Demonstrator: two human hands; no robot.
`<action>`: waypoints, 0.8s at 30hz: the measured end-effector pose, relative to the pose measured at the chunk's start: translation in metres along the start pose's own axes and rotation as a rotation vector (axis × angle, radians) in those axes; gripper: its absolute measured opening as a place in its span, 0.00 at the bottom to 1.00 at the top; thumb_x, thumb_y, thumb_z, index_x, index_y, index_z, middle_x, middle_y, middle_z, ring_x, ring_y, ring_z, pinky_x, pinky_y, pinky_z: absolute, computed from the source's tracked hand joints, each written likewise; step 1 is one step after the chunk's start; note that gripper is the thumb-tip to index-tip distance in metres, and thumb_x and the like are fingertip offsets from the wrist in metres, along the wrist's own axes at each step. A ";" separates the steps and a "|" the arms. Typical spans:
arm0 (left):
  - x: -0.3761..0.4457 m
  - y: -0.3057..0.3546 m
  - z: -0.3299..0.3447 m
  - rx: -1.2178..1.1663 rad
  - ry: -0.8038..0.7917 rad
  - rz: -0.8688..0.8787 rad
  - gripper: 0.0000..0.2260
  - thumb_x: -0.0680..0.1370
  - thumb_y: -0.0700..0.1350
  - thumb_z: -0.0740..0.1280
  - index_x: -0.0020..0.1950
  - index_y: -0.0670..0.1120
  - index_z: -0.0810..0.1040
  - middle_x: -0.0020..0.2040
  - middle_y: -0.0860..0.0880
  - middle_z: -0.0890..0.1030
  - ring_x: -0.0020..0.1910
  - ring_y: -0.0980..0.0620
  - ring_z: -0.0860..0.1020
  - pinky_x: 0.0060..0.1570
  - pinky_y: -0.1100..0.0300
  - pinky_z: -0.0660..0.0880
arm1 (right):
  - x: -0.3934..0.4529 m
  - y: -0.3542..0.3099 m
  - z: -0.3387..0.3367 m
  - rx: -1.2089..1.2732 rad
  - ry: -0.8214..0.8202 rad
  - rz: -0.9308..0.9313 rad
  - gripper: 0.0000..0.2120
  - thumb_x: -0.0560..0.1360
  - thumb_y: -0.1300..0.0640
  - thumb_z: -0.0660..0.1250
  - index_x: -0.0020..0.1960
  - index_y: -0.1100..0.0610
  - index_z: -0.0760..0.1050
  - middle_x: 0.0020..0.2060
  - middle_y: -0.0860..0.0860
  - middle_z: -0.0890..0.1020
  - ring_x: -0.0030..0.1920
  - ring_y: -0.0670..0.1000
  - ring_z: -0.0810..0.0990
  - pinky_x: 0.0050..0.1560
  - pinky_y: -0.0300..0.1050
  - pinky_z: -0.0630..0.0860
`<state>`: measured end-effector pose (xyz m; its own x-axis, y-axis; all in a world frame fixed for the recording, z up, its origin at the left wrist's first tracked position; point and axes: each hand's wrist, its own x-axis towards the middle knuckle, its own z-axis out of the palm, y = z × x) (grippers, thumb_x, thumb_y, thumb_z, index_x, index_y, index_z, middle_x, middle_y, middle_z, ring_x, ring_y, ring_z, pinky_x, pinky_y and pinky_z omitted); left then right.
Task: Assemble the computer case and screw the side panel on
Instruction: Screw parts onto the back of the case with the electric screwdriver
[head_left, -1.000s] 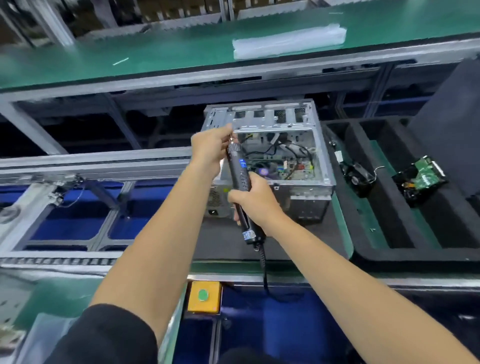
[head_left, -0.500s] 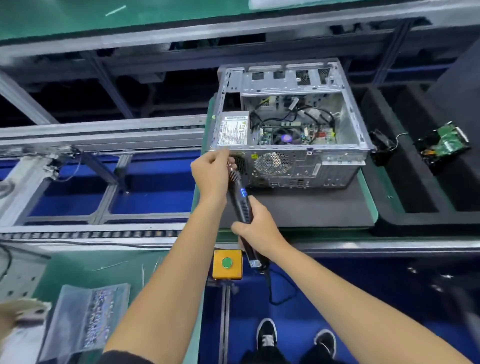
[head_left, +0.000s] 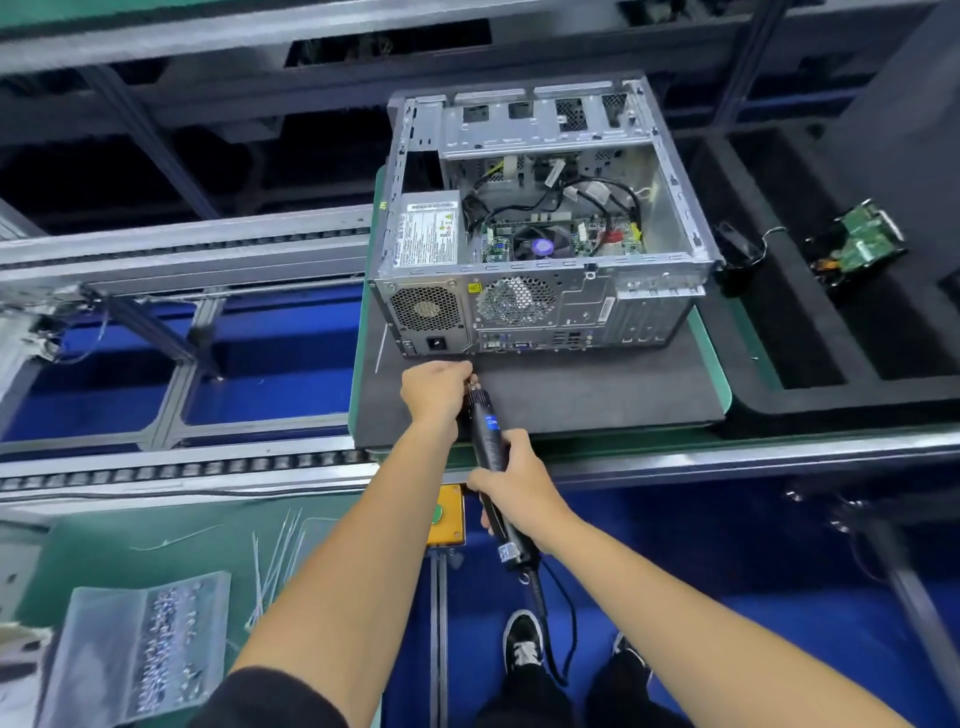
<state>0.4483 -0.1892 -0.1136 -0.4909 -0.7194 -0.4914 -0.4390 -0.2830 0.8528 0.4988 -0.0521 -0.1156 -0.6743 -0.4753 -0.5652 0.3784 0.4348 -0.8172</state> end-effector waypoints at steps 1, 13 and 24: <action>-0.001 0.001 0.000 0.042 0.042 0.034 0.10 0.70 0.40 0.73 0.28 0.45 0.78 0.28 0.49 0.78 0.31 0.51 0.75 0.33 0.62 0.71 | 0.000 -0.001 0.000 0.012 -0.005 -0.005 0.22 0.73 0.59 0.70 0.61 0.54 0.62 0.50 0.60 0.77 0.38 0.55 0.77 0.41 0.52 0.79; 0.015 -0.003 -0.011 0.341 -0.045 0.217 0.12 0.74 0.46 0.70 0.30 0.49 0.79 0.33 0.55 0.79 0.36 0.54 0.74 0.38 0.60 0.70 | 0.012 -0.017 0.001 -0.033 -0.012 0.029 0.27 0.68 0.59 0.73 0.59 0.54 0.61 0.52 0.60 0.76 0.42 0.57 0.79 0.46 0.56 0.82; 0.022 -0.009 -0.009 0.398 -0.045 0.267 0.08 0.74 0.48 0.69 0.35 0.50 0.81 0.34 0.54 0.79 0.37 0.52 0.74 0.38 0.60 0.68 | 0.014 -0.018 0.002 0.003 -0.006 0.055 0.26 0.68 0.60 0.72 0.59 0.54 0.61 0.53 0.62 0.77 0.42 0.58 0.79 0.45 0.55 0.81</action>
<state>0.4484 -0.2087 -0.1307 -0.6540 -0.7032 -0.2791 -0.5426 0.1789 0.8207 0.4835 -0.0684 -0.1092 -0.6489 -0.4552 -0.6097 0.4165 0.4581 -0.7853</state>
